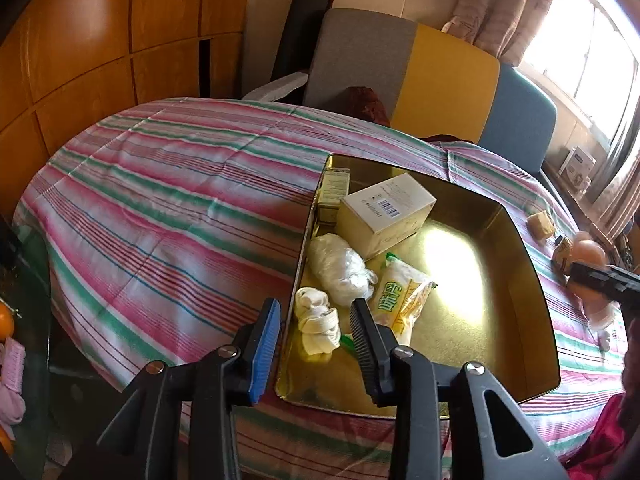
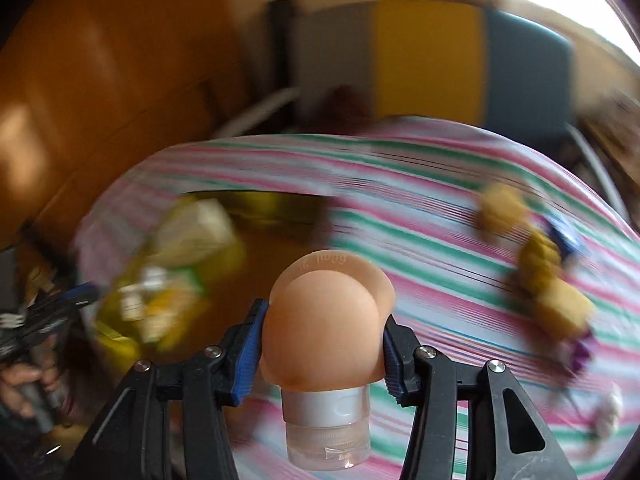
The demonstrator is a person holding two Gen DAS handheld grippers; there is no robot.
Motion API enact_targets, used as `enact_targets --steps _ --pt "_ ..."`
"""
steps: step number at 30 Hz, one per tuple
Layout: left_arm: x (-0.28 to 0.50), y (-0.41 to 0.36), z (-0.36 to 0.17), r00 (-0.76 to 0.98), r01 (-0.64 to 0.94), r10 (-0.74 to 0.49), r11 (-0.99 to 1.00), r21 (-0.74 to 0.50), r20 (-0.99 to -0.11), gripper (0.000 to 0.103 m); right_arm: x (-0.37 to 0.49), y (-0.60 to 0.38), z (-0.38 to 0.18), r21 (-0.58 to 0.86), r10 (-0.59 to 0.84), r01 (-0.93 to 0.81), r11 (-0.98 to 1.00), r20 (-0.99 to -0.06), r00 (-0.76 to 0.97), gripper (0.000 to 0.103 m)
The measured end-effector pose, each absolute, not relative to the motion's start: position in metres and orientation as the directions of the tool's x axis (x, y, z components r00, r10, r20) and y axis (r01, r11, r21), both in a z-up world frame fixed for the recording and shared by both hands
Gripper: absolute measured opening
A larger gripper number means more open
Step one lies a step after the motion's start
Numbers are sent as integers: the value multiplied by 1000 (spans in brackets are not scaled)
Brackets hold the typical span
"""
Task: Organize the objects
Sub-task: 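Carry the peach-capped bottle into the tray and open the right tool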
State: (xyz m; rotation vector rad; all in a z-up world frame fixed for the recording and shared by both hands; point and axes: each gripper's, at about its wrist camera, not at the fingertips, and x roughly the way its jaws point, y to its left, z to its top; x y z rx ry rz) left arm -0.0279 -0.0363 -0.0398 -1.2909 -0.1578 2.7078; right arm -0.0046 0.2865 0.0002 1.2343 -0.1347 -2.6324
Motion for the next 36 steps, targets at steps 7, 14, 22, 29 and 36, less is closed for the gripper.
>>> enact_targets --steps 7,14,22,29,36 --pt "-20 -48 -43 -633 -53 97 -995 -83 -768 44 -46 182 -59 247 -355 285 -926 -828 -435 53" --pt "-17 -60 -45 -657 1 27 -999 -37 -753 51 -57 144 -100 230 -331 297 -927 -875 -355 47" --pt "-10 -70 -33 -717 30 18 -998 -57 -697 51 -48 129 -98 316 -433 355 -880 -840 -326 62" --pt "-6 -66 -28 -740 32 -6 -999 -27 -673 51 -35 138 -68 278 -425 368 -887 -804 -417 87" --pt "-6 -53 -27 -724 -2 -8 -1000 14 -690 51 -12 163 -37 157 -334 353 -922 -785 -522 93"
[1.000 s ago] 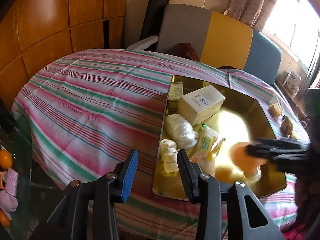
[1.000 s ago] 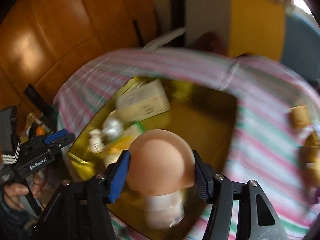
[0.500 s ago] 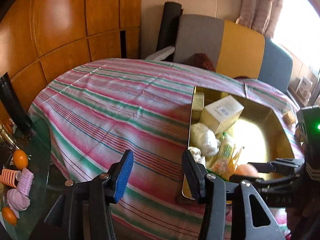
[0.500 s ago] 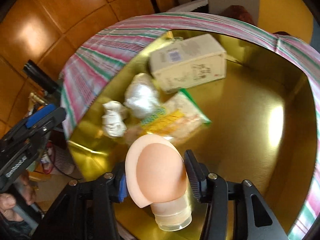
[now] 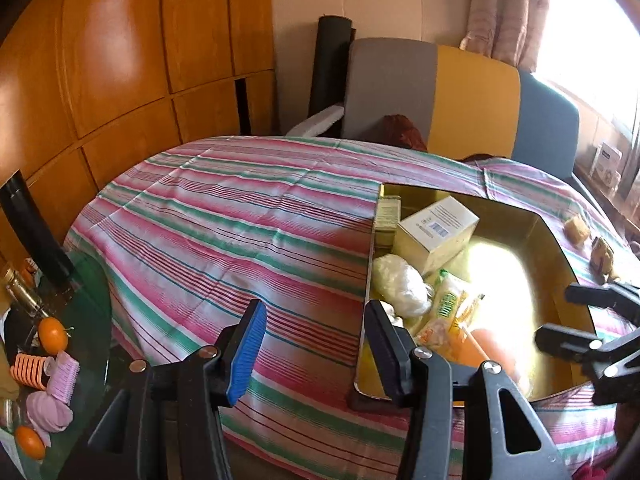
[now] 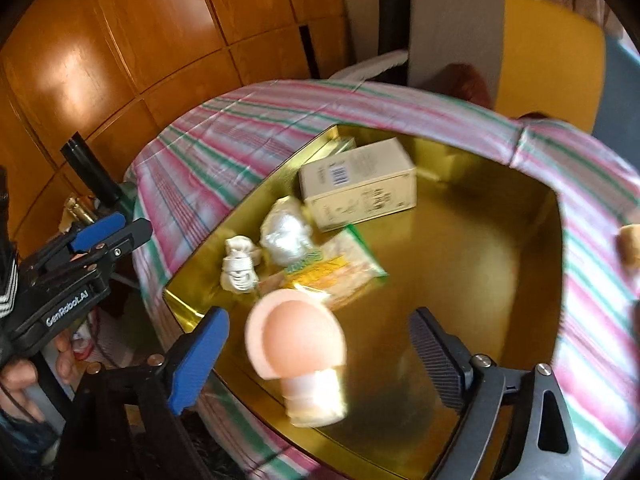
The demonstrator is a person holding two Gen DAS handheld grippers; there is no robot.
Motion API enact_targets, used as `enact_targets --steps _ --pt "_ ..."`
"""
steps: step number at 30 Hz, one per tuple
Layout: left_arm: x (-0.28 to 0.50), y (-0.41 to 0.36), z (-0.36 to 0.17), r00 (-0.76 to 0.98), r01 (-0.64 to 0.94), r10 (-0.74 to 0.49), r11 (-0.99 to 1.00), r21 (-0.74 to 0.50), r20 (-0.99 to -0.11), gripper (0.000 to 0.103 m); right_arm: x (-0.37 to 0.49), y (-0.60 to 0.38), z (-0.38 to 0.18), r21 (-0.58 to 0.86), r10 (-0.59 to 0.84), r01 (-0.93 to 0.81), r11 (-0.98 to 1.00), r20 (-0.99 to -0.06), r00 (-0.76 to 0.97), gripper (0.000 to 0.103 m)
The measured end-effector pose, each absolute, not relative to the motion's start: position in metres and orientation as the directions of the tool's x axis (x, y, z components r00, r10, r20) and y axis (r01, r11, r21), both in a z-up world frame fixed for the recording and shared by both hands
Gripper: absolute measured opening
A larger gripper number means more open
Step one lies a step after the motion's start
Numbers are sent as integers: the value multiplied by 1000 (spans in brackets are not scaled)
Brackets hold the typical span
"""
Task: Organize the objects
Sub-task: 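Carry the peach-capped bottle into the tray and open the right tool, then move both tools back from the tray toward the sponges and sock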
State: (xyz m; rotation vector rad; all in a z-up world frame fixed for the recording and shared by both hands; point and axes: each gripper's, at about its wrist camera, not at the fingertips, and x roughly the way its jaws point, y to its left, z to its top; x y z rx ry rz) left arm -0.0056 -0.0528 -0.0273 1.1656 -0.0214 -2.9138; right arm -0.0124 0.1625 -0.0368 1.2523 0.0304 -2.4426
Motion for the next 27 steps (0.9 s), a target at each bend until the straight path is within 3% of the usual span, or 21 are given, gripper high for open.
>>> enact_targets --steps 19,27 --pt "-5 16 -13 -697 -197 113 -980 38 -708 56 17 347 -20 42 -39 9 -999 -782 -622 98" --pt "-23 59 3 -651 -311 250 -949 -48 -717 57 35 490 -14 36 200 -349 -936 -763 -615 100"
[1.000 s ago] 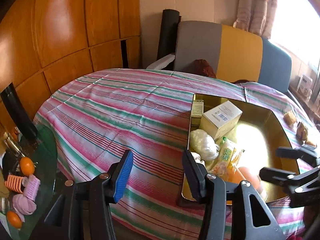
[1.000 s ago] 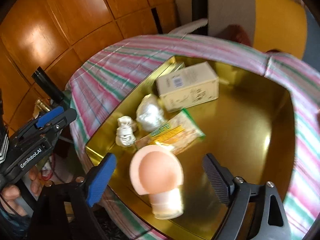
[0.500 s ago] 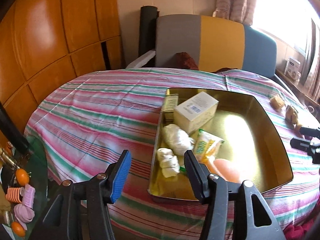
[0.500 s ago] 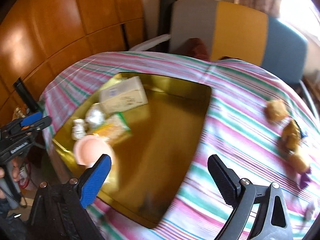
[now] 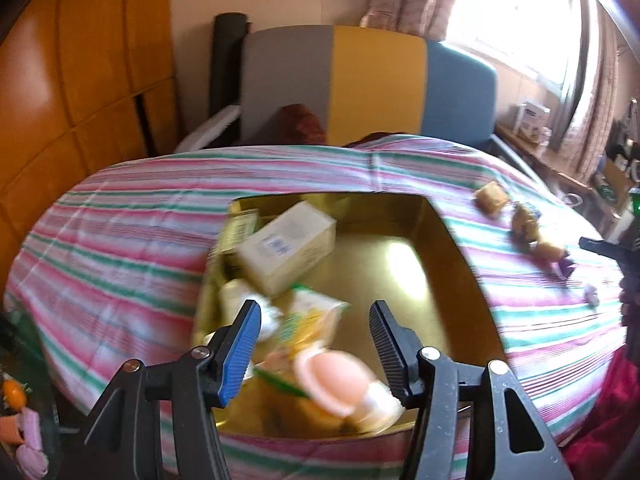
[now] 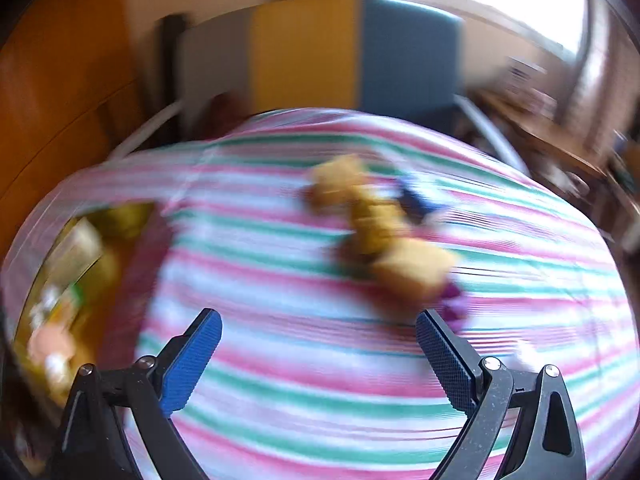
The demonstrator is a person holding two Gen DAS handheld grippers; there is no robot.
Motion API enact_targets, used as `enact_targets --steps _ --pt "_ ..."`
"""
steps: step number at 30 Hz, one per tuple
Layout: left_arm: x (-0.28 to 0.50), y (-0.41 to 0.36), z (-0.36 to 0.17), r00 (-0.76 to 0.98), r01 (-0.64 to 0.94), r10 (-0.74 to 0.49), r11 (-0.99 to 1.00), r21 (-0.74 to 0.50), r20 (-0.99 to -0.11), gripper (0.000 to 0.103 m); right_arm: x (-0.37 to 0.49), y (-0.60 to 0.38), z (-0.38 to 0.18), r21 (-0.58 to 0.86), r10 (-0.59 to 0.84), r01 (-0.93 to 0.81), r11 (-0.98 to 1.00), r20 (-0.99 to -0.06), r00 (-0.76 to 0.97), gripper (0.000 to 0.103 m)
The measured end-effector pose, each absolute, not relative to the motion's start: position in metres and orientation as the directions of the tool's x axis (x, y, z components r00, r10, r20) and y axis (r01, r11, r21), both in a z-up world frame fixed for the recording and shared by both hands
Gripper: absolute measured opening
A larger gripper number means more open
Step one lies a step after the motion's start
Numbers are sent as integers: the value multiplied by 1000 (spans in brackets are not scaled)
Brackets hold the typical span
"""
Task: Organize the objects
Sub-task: 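Move both tools back from the tray toward the sponges and sock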
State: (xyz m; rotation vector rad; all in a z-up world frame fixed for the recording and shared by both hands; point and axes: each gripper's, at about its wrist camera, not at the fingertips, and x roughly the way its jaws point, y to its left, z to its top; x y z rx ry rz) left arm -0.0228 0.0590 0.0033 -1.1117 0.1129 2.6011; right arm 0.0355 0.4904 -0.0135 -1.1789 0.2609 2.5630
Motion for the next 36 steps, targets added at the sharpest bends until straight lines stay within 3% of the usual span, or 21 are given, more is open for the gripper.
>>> enact_targets --steps 4,8,13,19,23,28,36 --pt "-24 99 19 -634 -414 344 -908 -72 -692 64 58 564 -31 81 300 -549 -832 -766 -568 101" --pt "-28 149 26 -578 -510 414 -856 -85 -703 66 84 617 -55 209 289 -721 -661 -815 -502 101" --pt "-41 220 22 -441 -594 501 -785 -176 -745 66 99 629 -50 311 257 -737 -600 -797 -546 101" --pt "-72 285 10 -322 -612 526 -750 -250 -788 66 99 619 -41 323 253 -715 -621 -780 -572 101" --pt "-95 319 5 -396 -625 460 -769 -134 -794 66 95 611 -37 335 236 -683 -649 -765 -599 101" --pt "-129 372 -8 -504 -677 361 -730 99 -785 67 89 602 -36 353 194 -642 -680 -758 -622 102" --pt "-174 445 -44 -482 -780 344 -589 214 -806 80 84 594 -36 414 100 -584 -699 -751 -652 102"
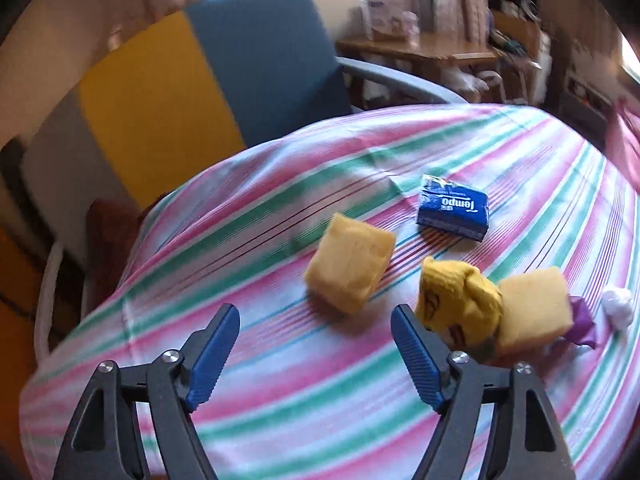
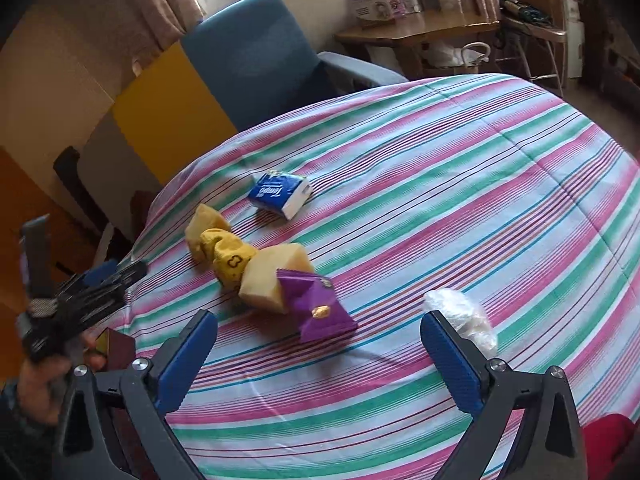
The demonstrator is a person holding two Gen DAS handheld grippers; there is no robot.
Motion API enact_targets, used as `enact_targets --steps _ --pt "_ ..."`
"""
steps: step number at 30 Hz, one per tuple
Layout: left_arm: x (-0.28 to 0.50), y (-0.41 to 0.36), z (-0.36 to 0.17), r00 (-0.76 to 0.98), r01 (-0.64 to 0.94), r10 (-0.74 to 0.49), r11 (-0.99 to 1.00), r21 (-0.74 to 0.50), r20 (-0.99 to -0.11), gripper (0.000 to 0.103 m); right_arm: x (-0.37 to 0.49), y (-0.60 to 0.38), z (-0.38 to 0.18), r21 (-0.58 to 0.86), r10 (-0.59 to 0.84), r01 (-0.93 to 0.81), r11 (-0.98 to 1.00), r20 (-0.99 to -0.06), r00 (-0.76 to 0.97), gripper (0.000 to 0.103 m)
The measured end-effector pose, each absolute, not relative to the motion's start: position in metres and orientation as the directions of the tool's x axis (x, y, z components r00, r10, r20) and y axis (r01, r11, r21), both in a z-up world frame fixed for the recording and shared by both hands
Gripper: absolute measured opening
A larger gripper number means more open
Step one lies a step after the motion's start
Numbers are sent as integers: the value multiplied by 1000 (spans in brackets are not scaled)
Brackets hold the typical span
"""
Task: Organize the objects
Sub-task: 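Move both tools back from the tray toward the sponges and sock, then grasp a yellow sponge block with the left tool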
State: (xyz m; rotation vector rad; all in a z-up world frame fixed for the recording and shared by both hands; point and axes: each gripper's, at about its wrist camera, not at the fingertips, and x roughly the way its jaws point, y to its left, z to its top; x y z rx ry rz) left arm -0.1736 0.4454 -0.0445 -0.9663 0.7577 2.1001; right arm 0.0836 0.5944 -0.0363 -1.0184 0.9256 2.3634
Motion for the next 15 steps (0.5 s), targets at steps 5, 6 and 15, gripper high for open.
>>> enact_targets --steps 5,6,15 --pt "-187 478 -68 -461 -826 323 -496 267 -827 83 84 594 -38 457 50 -565 -687 -746 -664 102" --pt "-192 484 -74 -445 -835 316 -485 261 -838 83 84 594 -38 462 46 -564 -684 -745 -666 103" --pt "-206 478 -86 -379 -821 334 -551 147 -863 51 89 600 -38 484 38 -570 -664 -739 -673 103"
